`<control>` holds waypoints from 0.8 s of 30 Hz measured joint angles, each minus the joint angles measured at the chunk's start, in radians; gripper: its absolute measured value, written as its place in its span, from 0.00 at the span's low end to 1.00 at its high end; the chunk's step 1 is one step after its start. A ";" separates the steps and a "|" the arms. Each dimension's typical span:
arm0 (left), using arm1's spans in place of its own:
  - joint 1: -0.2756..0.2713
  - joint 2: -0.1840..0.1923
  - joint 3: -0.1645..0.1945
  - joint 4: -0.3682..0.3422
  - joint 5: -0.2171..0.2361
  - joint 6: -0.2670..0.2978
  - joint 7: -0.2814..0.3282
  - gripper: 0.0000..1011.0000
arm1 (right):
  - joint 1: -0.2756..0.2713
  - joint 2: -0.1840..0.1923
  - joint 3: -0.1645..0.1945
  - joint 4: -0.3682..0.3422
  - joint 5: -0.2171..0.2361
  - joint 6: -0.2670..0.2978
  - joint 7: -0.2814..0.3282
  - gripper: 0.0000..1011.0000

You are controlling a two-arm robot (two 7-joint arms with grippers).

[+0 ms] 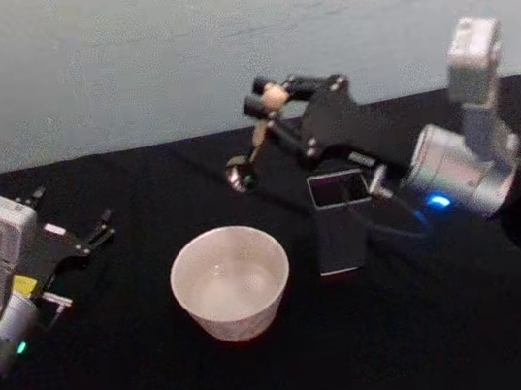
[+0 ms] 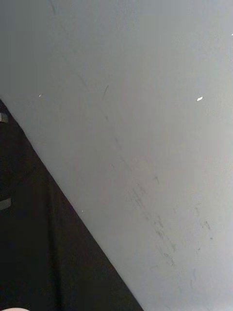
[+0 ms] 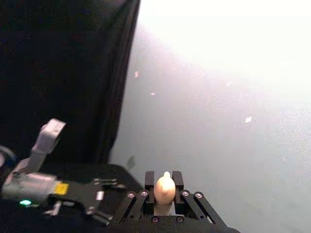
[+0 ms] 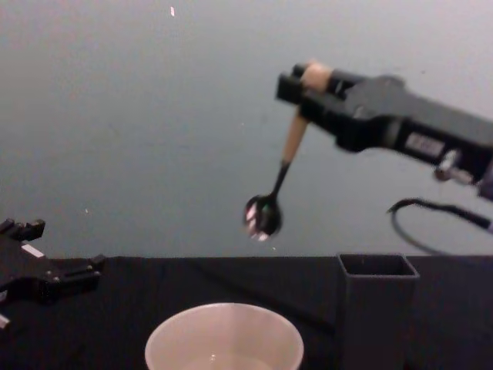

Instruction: Pick up the stirring spoon with one hand, stir inside the cup, then place it back in its original position.

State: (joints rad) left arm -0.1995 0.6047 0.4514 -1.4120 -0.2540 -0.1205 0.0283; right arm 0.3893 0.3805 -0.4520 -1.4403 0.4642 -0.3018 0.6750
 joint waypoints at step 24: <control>0.000 0.000 0.000 0.000 0.000 0.000 0.000 0.99 | -0.133 0.105 0.132 -0.102 -0.024 0.097 -0.139 0.21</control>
State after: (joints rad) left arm -0.1995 0.6047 0.4514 -1.4120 -0.2539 -0.1205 0.0283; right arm 0.2558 0.4853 -0.3196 -1.5427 0.4404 -0.2047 0.5358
